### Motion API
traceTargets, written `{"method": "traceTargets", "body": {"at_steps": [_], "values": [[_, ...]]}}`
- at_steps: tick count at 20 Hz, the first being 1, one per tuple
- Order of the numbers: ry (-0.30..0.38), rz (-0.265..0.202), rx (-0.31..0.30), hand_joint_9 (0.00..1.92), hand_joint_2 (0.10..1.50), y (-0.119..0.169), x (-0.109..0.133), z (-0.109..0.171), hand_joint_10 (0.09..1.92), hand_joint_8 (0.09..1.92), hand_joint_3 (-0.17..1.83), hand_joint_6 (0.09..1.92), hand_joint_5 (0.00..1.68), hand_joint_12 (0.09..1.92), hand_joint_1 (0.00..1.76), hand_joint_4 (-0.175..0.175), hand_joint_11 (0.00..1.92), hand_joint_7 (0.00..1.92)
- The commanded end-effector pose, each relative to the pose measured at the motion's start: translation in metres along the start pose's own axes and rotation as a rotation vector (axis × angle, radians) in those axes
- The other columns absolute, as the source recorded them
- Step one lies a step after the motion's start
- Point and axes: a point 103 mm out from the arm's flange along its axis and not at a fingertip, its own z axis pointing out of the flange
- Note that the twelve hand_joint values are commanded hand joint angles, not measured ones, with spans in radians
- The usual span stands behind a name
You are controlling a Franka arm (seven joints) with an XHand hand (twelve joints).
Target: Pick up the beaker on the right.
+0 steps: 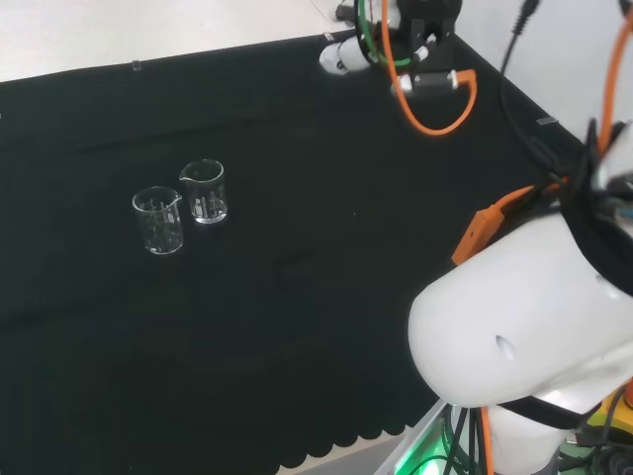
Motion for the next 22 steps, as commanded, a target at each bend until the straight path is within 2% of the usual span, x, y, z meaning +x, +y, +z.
{"method": "traceTargets", "body": {"at_steps": [1, 5, 8, 13, 16, 22], "values": [[0.071, -0.081, -0.018, 0.11, 1.15, 0.066, 0.004, 0.042, 0.74, 0.6, -0.03, 0.09, 0.15, 0.91, 0.5, -0.054, 0.0, 0.04], [0.1, -0.108, 0.004, 0.12, 1.11, 0.081, 0.009, 0.063, 0.75, 0.61, -0.05, 0.09, 0.15, 0.92, 0.53, -0.056, 0.0, 0.06], [0.084, -0.137, 0.022, 0.14, 1.08, 0.09, 0.015, 0.078, 0.75, 0.63, -0.09, 0.09, 0.16, 0.96, 0.55, -0.06, 0.0, 0.07], [0.135, -0.177, 0.036, 0.17, 1.06, 0.105, 0.031, 0.099, 0.76, 0.67, -0.17, 0.09, 0.17, 1.01, 0.57, -0.069, 0.0, 0.08], [0.174, -0.195, 0.052, 0.18, 1.04, 0.113, 0.03, 0.112, 0.76, 0.68, -0.17, 0.09, 0.18, 1.04, 0.58, -0.074, 0.0, 0.1], [0.202, -0.218, 0.088, 0.2, 1.02, 0.13, 0.032, 0.138, 0.77, 0.69, -0.17, 0.09, 0.19, 1.07, 0.59, -0.079, 0.0, 0.1]]}}
